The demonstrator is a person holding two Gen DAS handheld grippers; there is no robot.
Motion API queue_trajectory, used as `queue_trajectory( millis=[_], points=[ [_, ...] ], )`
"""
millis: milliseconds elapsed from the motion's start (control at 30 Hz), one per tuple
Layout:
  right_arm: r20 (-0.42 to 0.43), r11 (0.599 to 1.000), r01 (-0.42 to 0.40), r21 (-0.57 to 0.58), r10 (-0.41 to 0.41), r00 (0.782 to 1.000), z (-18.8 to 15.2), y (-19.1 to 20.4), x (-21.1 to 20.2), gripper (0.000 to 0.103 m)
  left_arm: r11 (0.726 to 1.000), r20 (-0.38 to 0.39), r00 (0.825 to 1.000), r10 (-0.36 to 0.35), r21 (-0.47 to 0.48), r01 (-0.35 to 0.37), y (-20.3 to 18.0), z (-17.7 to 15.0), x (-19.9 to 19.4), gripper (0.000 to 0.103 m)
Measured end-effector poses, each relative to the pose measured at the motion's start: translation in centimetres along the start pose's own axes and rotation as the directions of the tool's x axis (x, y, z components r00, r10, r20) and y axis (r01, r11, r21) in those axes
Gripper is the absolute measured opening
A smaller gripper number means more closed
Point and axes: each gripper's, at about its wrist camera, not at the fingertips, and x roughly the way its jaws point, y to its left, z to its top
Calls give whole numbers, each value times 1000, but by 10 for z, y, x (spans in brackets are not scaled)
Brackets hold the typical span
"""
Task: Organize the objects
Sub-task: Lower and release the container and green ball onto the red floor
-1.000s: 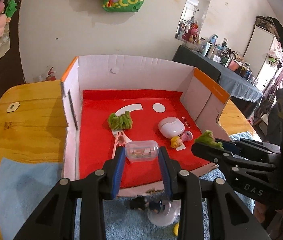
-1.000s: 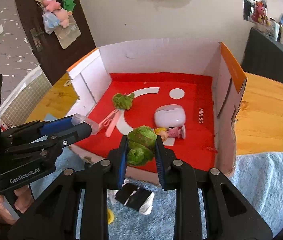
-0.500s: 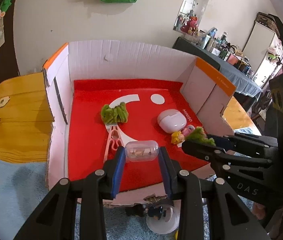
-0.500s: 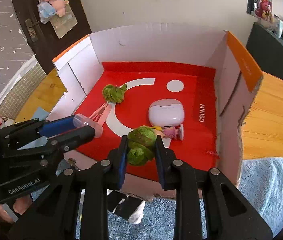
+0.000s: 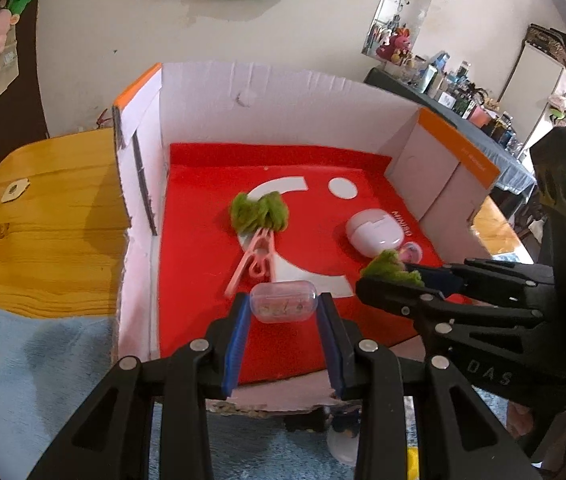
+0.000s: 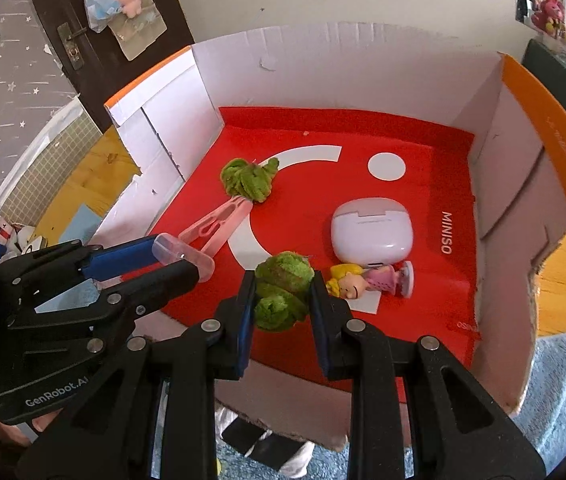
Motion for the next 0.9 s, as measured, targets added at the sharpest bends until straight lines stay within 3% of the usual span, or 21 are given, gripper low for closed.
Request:
queue_trajectory(
  millis=[367,900],
  points=[
    [-39,999,35,9,-34,999,0,-10,14,24,1000,-3,1000,13,1,-13,1,8,10,36],
    [-24,994,97,42,-96,995,1,-32,6,24,1000,0,1000,11,1,-11,2,27,28,36]
  ],
)
